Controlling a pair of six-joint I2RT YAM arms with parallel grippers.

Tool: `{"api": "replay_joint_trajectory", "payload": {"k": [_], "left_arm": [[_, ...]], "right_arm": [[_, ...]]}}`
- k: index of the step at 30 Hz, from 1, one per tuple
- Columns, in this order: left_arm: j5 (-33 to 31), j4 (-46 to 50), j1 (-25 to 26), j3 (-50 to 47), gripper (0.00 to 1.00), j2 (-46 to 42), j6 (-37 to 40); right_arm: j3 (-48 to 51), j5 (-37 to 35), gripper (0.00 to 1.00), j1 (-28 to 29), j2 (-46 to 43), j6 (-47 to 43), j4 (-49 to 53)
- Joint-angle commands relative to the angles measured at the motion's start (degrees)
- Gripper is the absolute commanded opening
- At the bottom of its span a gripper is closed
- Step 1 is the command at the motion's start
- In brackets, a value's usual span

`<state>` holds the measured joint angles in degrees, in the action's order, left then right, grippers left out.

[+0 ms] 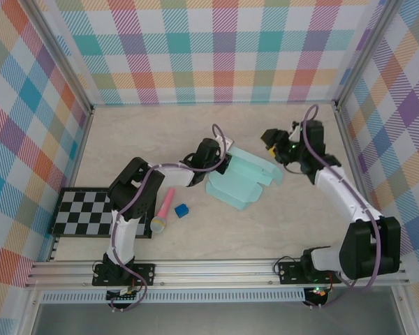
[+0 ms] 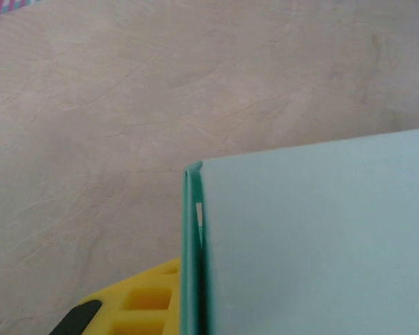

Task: Fold the paper box

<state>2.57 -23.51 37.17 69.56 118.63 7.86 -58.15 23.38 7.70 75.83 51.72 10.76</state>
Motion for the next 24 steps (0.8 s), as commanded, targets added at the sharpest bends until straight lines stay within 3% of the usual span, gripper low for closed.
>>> {"api": "replay_joint_trajectory", "payload": {"k": [1, 6, 10, 24], "left_arm": [[10.7, -0.4, -1.4, -0.8, 0.15, -1.8, 3.9], [16.3, 0.8, -2.1, 0.6, 0.15, -1.2, 7.5], [17.7, 2.8, -2.3, 2.5, 0.16, 0.2, 10.2], [18.3, 1.9, -2.1, 2.7, 0.20, 1.2, 12.1]], "right_arm": [[-7.9, 2.0, 0.59, -3.5, 4.0, -16.3, 24.8], [-20.1, 14.8, 0.60, -5.3, 17.1, -28.9, 34.7], [-23.5, 23.3, 0.57, -3.6, 25.6, -33.9, 34.5], [-31.0, 23.6, 0.56, 2.4, 37.3, -38.3, 33.5]]}}
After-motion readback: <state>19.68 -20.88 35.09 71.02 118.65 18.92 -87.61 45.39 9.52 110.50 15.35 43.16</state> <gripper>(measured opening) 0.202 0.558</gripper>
